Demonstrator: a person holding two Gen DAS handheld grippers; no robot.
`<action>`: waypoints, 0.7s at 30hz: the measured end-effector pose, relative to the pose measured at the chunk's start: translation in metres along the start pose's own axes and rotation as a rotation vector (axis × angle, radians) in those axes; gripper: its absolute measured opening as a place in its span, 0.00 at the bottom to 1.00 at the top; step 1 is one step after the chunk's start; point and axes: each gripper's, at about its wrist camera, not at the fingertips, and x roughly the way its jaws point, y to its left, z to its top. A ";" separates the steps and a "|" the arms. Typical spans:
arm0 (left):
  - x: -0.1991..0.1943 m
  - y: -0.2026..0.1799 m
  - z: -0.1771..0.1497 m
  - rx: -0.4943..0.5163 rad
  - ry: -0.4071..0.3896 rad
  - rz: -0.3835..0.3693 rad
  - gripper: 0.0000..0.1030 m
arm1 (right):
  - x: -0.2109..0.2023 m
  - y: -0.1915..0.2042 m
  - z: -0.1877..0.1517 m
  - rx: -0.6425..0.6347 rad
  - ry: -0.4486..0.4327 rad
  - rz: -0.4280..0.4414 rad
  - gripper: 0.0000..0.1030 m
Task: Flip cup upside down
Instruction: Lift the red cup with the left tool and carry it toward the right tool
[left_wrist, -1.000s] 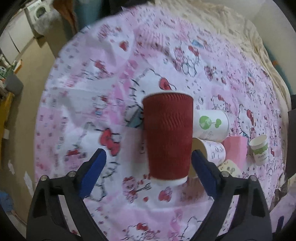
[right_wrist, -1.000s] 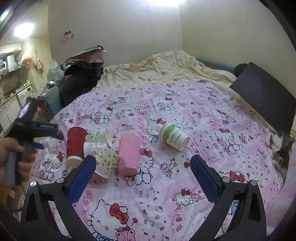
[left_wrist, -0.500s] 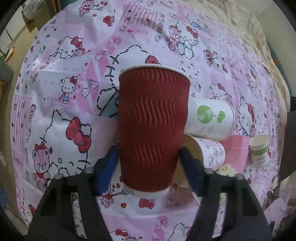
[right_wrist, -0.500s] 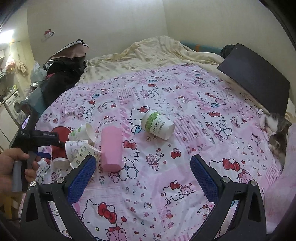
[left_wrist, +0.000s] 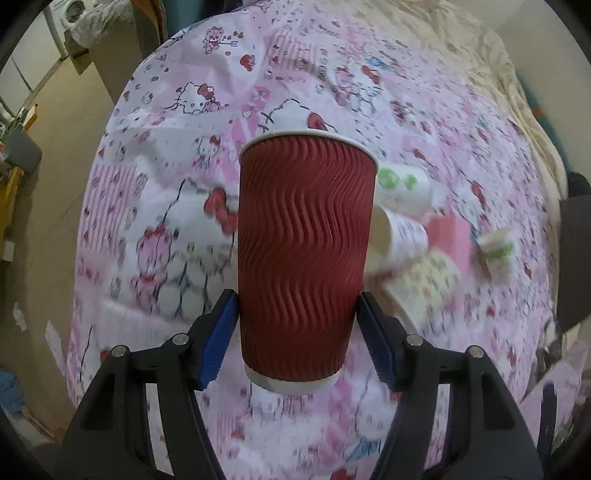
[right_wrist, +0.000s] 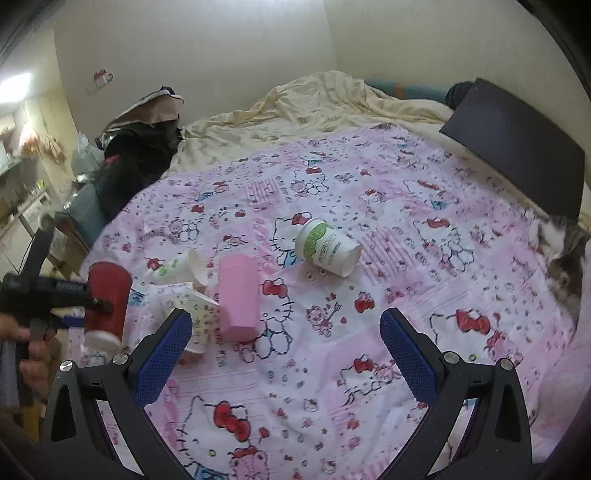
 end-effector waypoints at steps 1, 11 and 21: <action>-0.006 -0.001 -0.008 0.009 -0.005 -0.006 0.60 | -0.001 0.000 0.000 0.002 0.000 0.005 1.00; -0.004 -0.014 -0.093 -0.008 0.074 -0.042 0.60 | -0.015 -0.006 -0.010 0.011 0.001 0.024 1.00; 0.034 -0.056 -0.128 0.042 0.112 0.000 0.61 | -0.026 -0.029 -0.014 0.029 -0.003 -0.005 1.00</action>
